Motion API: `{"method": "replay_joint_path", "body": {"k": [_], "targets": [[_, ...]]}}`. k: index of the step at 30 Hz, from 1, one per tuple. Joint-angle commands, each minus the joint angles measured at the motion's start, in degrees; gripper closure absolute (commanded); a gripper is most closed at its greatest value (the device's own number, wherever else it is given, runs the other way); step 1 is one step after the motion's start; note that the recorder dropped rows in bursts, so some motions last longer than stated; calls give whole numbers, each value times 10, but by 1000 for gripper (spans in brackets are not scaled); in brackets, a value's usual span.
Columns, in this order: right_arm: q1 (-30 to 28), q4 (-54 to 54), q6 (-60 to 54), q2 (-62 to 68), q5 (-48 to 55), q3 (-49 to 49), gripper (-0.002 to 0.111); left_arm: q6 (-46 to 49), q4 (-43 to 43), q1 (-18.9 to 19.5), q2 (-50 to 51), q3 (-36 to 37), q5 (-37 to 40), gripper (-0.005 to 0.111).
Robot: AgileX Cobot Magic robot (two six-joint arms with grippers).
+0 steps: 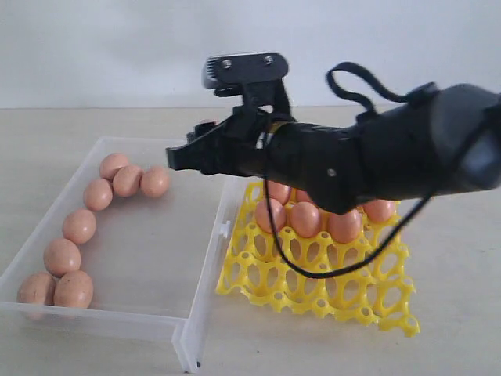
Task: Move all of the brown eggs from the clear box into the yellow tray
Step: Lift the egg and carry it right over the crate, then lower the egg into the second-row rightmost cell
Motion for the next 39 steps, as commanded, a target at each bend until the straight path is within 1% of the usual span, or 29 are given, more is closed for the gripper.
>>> {"method": "replay_joint_path", "body": {"k": [1,4,8,13,16,22,28,33,36,39], "targets": [[-46,66,-50,-72,-53,111,108,0,-3,0,2,-2,0,111],[-71,73,-59,-107,-66,175,108,0,-3,0,2,-2,0,111],[-103,77,-123,-136,-81,239,108,0,-3,0,2,-2,0,111],[-150,87,-138,-140,-91,277,108,0,-3,0,2,-2,0,111],[-164,85,-154,-140,-92,285,108,0,-3,0,2,-2,0,111],[-171,85,-171,-134,-94,285,108,0,-3,0,2,-2,0,111],[-171,85,-171,-69,-127,285,108,0,-3,0,2,-2,0,111],[-171,85,-171,-48,-139,285,108,0,-3,0,2,-2,0,111],[-171,85,-171,-47,-129,285,108,0,-3,0,2,-2,0,111],[-171,86,-167,-47,-95,285,108,0,-3,0,2,-2,0,111]]}}
